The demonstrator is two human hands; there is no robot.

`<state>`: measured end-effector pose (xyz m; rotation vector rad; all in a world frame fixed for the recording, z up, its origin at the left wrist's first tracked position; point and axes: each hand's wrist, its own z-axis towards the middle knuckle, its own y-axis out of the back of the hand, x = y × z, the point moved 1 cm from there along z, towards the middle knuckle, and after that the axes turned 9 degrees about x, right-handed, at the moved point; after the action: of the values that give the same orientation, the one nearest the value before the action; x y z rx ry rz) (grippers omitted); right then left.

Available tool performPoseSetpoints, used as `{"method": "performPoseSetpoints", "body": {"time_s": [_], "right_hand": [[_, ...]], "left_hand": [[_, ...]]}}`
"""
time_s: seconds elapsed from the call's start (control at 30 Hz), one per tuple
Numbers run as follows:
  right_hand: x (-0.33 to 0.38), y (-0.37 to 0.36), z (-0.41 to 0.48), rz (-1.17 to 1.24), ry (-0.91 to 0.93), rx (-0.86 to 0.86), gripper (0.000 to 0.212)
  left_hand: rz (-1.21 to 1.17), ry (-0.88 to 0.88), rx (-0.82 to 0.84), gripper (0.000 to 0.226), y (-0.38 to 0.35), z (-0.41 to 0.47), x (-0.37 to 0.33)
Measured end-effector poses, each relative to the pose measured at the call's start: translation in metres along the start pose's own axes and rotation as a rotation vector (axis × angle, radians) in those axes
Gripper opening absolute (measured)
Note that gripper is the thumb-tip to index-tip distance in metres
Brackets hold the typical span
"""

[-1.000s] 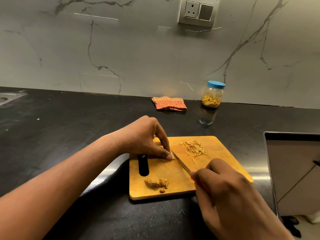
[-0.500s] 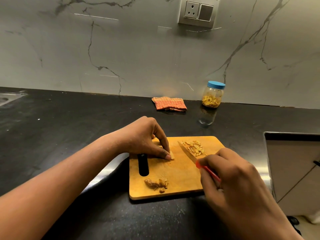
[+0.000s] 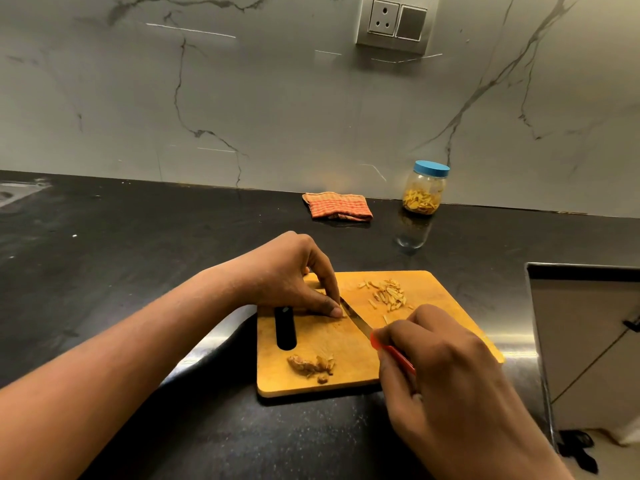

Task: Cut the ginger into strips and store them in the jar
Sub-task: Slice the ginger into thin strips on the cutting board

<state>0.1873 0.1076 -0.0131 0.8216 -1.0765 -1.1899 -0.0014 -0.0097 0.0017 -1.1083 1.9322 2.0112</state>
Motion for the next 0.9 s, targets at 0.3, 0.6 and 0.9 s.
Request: {"method": "performPoseSetpoints", "body": {"time_s": [0.3, 0.6, 0.9], "right_hand": [[0.008, -0.014, -0.006, -0.085, 0.024, -0.026, 0.04], [0.014, -0.021, 0.011, -0.126, 0.057, -0.015, 0.038], [-0.009, -0.007, -0.004, -0.043, -0.001, -0.063, 0.029]], "left_hand": [[0.02, -0.01, -0.017, 0.015, -0.001, 0.001, 0.002], [0.019, -0.003, -0.015, 0.016, -0.001, 0.001, 0.002], [0.011, -0.011, -0.002, 0.014, -0.002, 0.002, 0.002]]}}
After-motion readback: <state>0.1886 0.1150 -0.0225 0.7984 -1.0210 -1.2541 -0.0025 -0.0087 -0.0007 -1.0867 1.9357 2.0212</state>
